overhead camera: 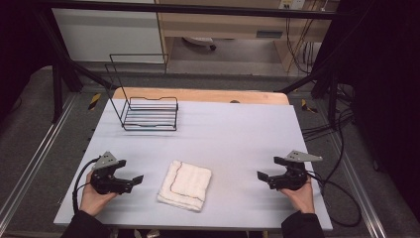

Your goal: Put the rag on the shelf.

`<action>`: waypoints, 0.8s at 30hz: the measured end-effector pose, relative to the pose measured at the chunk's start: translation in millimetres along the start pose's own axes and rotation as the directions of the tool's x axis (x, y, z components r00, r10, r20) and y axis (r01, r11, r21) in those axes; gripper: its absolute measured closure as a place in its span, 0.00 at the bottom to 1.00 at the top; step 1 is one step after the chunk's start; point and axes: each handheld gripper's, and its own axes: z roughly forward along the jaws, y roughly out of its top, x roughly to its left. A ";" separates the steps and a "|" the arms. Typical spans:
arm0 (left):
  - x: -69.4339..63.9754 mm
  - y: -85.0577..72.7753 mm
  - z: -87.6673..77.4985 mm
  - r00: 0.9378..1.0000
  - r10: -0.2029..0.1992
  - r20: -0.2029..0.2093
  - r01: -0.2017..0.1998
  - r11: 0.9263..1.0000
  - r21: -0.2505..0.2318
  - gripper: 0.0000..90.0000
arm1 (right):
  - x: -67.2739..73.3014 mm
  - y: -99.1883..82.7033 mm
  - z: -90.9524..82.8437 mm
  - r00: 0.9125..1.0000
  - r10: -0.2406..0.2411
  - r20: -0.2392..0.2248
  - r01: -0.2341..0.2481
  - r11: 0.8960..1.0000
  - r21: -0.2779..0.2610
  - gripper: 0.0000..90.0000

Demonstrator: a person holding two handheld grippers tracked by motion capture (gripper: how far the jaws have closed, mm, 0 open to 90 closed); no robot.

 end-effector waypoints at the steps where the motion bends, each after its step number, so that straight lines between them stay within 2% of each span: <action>1: -0.3 0.2 0.1 1.000 0.000 0.001 0.000 1.000 -0.001 0.07 | -0.1 0.0 -0.1 1.000 -0.002 0.001 0.002 1.000 -0.001 0.00; 10: -4.2 1.0 0.3 1.000 0.004 0.002 -0.004 1.000 0.003 0.07 | 2.5 0.0 2.0 1.000 0.002 -0.003 -0.002 1.000 0.009 0.01; 12: -5.5 1.1 -0.1 1.000 0.007 0.003 -0.007 1.000 0.005 0.07 | 4.1 1.2 3.4 1.000 -0.015 0.000 0.015 1.000 0.015 0.01; 15: -6.3 1.7 0.1 1.000 0.003 0.006 -0.003 1.000 0.001 0.07 | 8.3 2.5 6.3 1.000 -0.016 -0.007 0.016 1.000 0.013 0.01; 24: -29.5 7.2 9.3 0.999 -0.008 0.048 0.007 1.000 0.024 0.11 | 26.1 7.5 23.9 0.998 -0.055 -0.025 0.056 0.996 0.064 0.01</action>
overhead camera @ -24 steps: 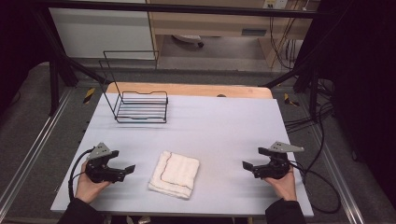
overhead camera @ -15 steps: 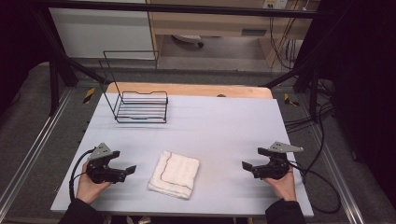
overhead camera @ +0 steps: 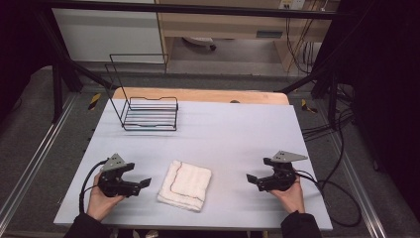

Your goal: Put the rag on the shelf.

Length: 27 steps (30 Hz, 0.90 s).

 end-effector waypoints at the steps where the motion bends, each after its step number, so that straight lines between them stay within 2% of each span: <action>1: 0.0 0.0 0.0 1.000 0.000 0.000 0.000 1.000 0.000 0.12 | 2.0 0.8 2.2 1.000 -0.003 -0.004 0.003 1.000 0.005 0.02; 3: -9.4 1.1 4.8 1.000 -0.007 0.014 0.007 1.000 0.014 0.14 | 5.7 2.9 6.8 1.000 -0.015 -0.008 0.015 1.000 0.014 0.02; 6: -15.4 0.7 8.3 1.000 -0.011 0.021 0.011 1.000 0.023 0.18 | 11.7 6.3 14.4 0.999 -0.028 -0.016 0.029 0.999 0.026 0.03; 9: -26.0 -0.4 13.7 1.000 -0.008 0.029 0.006 0.999 0.054 0.22 | 18.1 10.4 21.2 0.999 -0.043 -0.027 0.044 0.998 0.039 0.04; 12: -30.3 -1.1 15.4 0.999 -0.017 0.033 0.015 0.998 0.055 0.29 | 22.7 14.6 26.8 0.998 -0.049 -0.041 0.050 0.998 0.036 0.05; 14: -37.8 -2.7 19.0 0.999 -0.024 0.023 0.022 0.997 0.073 0.33 | 25.7 17.8 29.6 0.998 -0.052 -0.046 0.054 0.998 0.035 0.06; 19: -45.7 -5.0 24.0 0.999 -0.029 0.027 0.027 0.994 0.102 0.46 | 32.4 25.5 38.2 0.996 -0.061 -0.059 0.063 0.998 0.030 0.10; 23: -47.9 -6.9 29.0 0.997 -0.078 0.031 0.073 0.989 0.130 0.58 | 40.2 31.7 48.4 0.993 -0.085 -0.082 0.089 0.995 0.050 0.17; 24: -47.9 -6.9 29.0 0.997 -0.078 0.031 0.073 0.989 0.130 0.61 | 42.3 33.1 51.1 0.992 -0.090 -0.085 0.095 0.994 0.054 0.19; 27: -48.1 -7.8 30.8 0.993 -0.112 0.025 0.107 0.984 0.146 0.67 | 48.0 38.4 60.4 0.990 -0.098 -0.100 0.105 0.993 0.062 0.25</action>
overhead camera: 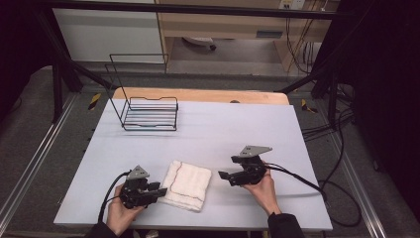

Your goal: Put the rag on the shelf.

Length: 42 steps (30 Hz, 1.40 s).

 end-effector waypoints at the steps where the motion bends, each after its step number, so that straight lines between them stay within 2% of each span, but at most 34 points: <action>1: -0.3 -0.2 0.4 1.000 -0.003 0.000 0.003 1.000 0.005 0.68 | 1.3 2.3 3.5 1.000 -0.006 -0.005 0.006 1.000 0.004 0.27; 8: -3.9 -0.3 1.9 1.000 -0.023 -0.017 0.024 1.000 0.009 0.71 | 11.7 16.2 29.9 0.999 -0.025 -0.048 0.027 0.999 0.045 0.39; 11: -6.9 -0.1 2.7 1.000 -0.022 -0.016 0.022 1.000 0.015 0.78 | 15.6 19.7 39.8 0.997 -0.027 -0.067 0.031 0.998 0.061 0.46; 13: -8.2 0.5 2.8 1.000 -0.020 -0.019 0.020 1.000 0.019 0.80 | 17.7 20.9 45.2 0.997 -0.018 -0.076 0.024 0.997 0.074 0.51; 17: -8.5 1.1 3.0 0.999 -0.030 -0.018 0.030 0.999 0.024 0.83 | 21.4 20.3 54.4 0.995 -0.038 -0.096 0.048 0.993 0.109 0.59; 20: -10.3 2.3 3.1 0.999 -0.031 -0.023 0.032 0.999 0.031 0.87 | 21.6 17.5 58.6 0.995 -0.027 -0.100 0.041 0.989 0.141 0.64; 23: -11.1 3.2 3.2 0.999 -0.030 -0.027 0.031 0.999 0.032 0.90 | 21.6 15.4 60.7 0.994 -0.033 -0.107 0.049 0.986 0.160 0.69; 27: -7.8 4.0 2.7 0.999 -0.047 -0.009 0.047 0.998 0.035 0.92 | 21.6 15.3 60.8 0.993 -0.014 -0.113 0.033 0.985 0.167 0.76; 28: -7.5 4.4 2.6 0.999 -0.047 -0.008 0.048 0.998 0.036 0.92 | 22.4 15.4 59.6 0.994 -0.006 -0.108 0.025 0.985 0.169 0.84; 30: -6.9 5.9 1.9 0.999 -0.045 -0.010 0.045 0.998 0.036 0.93 | 23.3 16.0 57.4 0.995 -0.012 -0.094 0.027 0.986 0.167 0.89; 38: 0.2 20.1 2.0 0.999 -0.026 -0.047 0.028 0.999 0.027 0.93 | 27.4 16.1 49.8 0.998 -0.013 -0.062 0.023 0.987 0.158 0.91; 42: 10.6 30.0 9.6 0.997 -0.027 -0.069 0.028 0.999 0.018 0.93 | 32.9 13.4 45.2 0.999 -0.004 -0.036 0.009 0.988 0.155 0.91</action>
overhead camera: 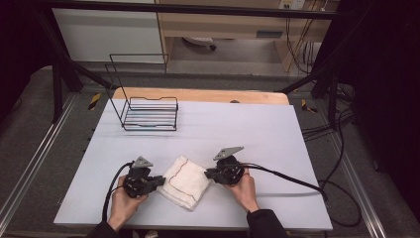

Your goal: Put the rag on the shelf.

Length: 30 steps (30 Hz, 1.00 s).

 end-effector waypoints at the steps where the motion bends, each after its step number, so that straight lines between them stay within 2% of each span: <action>1: 2.2 2.4 2.2 1.000 -0.004 -0.002 0.004 1.000 -0.004 0.93 | 1.6 -1.4 -0.5 1.000 0.004 0.004 -0.004 1.000 -0.001 0.91; 5: 7.7 10.4 10.3 1.000 -0.014 -0.005 0.014 1.000 -0.018 0.93 | 8.0 -8.2 -3.6 1.000 0.017 0.026 -0.017 1.000 -0.004 0.91; 9: 8.8 10.1 12.8 1.000 -0.021 -0.001 0.021 0.999 -0.041 0.90 | 10.5 -15.7 -6.5 0.998 0.051 0.038 -0.051 0.999 -0.018 0.91; 12: 8.1 6.9 5.4 1.000 -0.020 -0.008 0.020 0.998 -0.067 0.79 | 10.5 -16.7 -6.5 0.998 0.048 0.041 -0.047 0.999 -0.019 0.88; 14: 8.8 4.1 -2.5 1.000 0.003 -0.019 -0.005 0.995 -0.095 0.68 | 8.8 -15.1 -7.1 0.999 0.036 0.039 -0.035 0.999 -0.021 0.79; 16: 10.7 1.1 -11.0 0.999 0.024 -0.028 -0.027 0.993 -0.116 0.61 | 5.7 -10.3 -10.6 0.999 0.020 0.034 -0.018 0.998 -0.056 0.71; 18: 14.2 -2.1 -17.8 0.999 0.039 -0.038 -0.044 0.990 -0.132 0.53 | 1.0 -2.5 -12.9 0.999 0.040 0.009 -0.038 0.993 -0.111 0.58; 19: 14.2 -2.1 -17.8 0.999 0.039 -0.038 -0.044 0.990 -0.132 0.49 | -0.9 2.1 -12.9 0.999 0.047 0.001 -0.046 0.992 -0.119 0.57; 20: 17.7 -5.5 -22.2 0.998 0.046 -0.043 -0.051 0.989 -0.137 0.46 | -2.3 6.6 -11.7 0.999 0.040 0.009 -0.039 0.991 -0.128 0.53; 21: 19.2 -7.1 -23.9 0.998 0.047 -0.050 -0.054 0.989 -0.135 0.43 | -4.1 11.0 -8.9 0.999 0.023 0.026 -0.019 0.990 -0.139 0.47; 25: 21.9 -9.6 -25.0 0.998 0.042 -0.049 -0.049 0.989 -0.141 0.33 | -11.7 28.4 10.0 0.999 0.000 0.033 0.004 0.994 -0.106 0.48; 28: 21.2 -8.9 -23.8 0.998 0.049 -0.030 -0.053 0.988 -0.147 0.26 | -16.8 37.9 27.2 0.999 -0.004 0.035 0.007 0.996 -0.084 0.50; 30: 21.1 -8.9 -23.1 0.998 0.055 -0.022 -0.058 0.987 -0.148 0.23 | -19.0 42.4 37.4 0.999 0.015 0.033 -0.013 0.998 -0.064 0.53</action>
